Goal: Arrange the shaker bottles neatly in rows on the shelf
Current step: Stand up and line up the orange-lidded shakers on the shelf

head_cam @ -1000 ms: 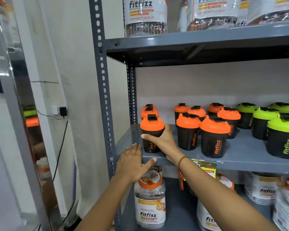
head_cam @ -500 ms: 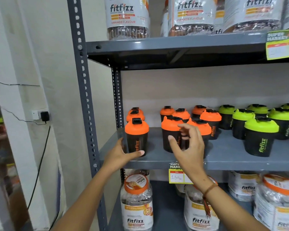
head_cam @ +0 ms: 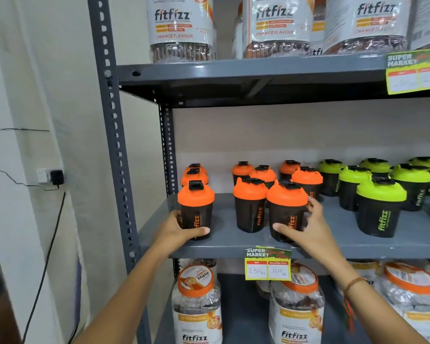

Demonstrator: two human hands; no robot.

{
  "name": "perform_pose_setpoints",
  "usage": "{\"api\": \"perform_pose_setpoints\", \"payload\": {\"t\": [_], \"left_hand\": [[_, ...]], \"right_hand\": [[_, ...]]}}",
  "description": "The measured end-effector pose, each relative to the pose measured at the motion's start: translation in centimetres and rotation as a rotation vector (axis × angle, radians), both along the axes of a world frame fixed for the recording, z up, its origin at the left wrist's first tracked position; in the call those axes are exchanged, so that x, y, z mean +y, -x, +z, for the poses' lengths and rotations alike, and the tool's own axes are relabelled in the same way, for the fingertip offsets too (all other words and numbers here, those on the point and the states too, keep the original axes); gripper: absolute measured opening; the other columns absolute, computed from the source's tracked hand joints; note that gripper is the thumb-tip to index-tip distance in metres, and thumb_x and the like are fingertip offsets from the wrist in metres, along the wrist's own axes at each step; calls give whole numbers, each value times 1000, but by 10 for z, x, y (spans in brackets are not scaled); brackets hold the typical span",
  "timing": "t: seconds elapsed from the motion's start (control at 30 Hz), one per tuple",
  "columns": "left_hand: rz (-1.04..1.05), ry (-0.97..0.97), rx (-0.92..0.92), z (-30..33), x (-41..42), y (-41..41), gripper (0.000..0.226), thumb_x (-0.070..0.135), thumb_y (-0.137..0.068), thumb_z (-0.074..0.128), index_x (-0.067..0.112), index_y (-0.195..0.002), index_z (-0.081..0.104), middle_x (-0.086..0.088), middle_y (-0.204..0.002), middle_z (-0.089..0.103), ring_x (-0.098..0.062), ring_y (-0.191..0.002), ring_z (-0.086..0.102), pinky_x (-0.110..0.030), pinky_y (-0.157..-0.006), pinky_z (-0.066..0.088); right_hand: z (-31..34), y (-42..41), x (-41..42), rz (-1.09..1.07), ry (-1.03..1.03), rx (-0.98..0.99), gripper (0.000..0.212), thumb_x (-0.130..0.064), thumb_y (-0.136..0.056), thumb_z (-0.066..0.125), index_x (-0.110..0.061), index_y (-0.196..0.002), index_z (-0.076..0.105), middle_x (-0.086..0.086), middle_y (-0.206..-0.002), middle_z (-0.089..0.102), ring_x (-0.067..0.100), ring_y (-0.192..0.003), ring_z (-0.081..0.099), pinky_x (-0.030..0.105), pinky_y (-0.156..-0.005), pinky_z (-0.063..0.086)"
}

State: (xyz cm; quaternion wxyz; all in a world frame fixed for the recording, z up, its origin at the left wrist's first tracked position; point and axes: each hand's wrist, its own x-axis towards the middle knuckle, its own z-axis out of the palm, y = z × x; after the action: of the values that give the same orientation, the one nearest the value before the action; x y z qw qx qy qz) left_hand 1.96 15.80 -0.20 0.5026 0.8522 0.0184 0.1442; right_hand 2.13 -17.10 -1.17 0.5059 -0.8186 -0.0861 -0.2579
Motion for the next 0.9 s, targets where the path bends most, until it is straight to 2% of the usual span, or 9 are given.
{"api": "perform_pose_setpoints", "payload": {"t": [0.1,0.2,0.37,0.47,0.63,0.8,0.9], "left_hand": [[-12,2,-3,0,2,0,86,54,-48,89,26,-119,49,3,-121,64,-17,-109,60,-43,-98,47],[-37,8,-6,0,4,0,86,49,-51,90,22,-123,51,1,-122,65,-17,-109,61,-43,-99,47],[-58,22,-6,-1,5,-2,80,44,-55,90,21,-121,52,3,-118,65,-14,-105,60,-30,-87,47],[-62,27,-21,-1,4,-2,73,43,-56,90,26,-115,50,8,-108,62,-9,-96,58,-22,-75,43],[-80,64,-26,-1,3,0,70,40,-55,90,29,-112,51,20,-95,61,4,-88,57,-16,-68,40],[-72,58,-28,-1,3,0,73,39,-58,90,25,-118,51,9,-106,61,-3,-92,58,-19,-72,41],[-67,56,-28,-1,3,0,73,39,-58,89,25,-117,50,9,-107,60,-7,-94,58,-22,-75,42]], "right_hand": [[-2,-6,-2,32,97,3,116,-70,-47,79,-45,-141,15,-12,-127,49,13,-115,50,35,-97,44],[-1,-9,-4,50,88,8,109,-65,-49,79,-49,-137,17,-15,-118,49,10,-107,51,29,-88,40],[-1,-10,-2,43,111,6,95,-60,-53,80,-43,-128,25,-24,-104,52,10,-98,54,25,-83,41],[1,-9,-1,20,121,26,90,-60,-53,80,-40,-123,28,-16,-108,55,12,-100,54,28,-85,43],[4,-7,0,-31,151,50,91,-64,-50,75,-27,-122,36,0,-121,62,24,-109,60,38,-90,50],[5,-7,-2,-55,157,66,83,-56,-55,81,-29,-118,35,-1,-116,61,25,-109,60,35,-86,48],[5,-7,-9,-89,163,78,86,-53,-57,84,-25,-123,36,3,-119,62,26,-109,60,33,-84,47]]}}
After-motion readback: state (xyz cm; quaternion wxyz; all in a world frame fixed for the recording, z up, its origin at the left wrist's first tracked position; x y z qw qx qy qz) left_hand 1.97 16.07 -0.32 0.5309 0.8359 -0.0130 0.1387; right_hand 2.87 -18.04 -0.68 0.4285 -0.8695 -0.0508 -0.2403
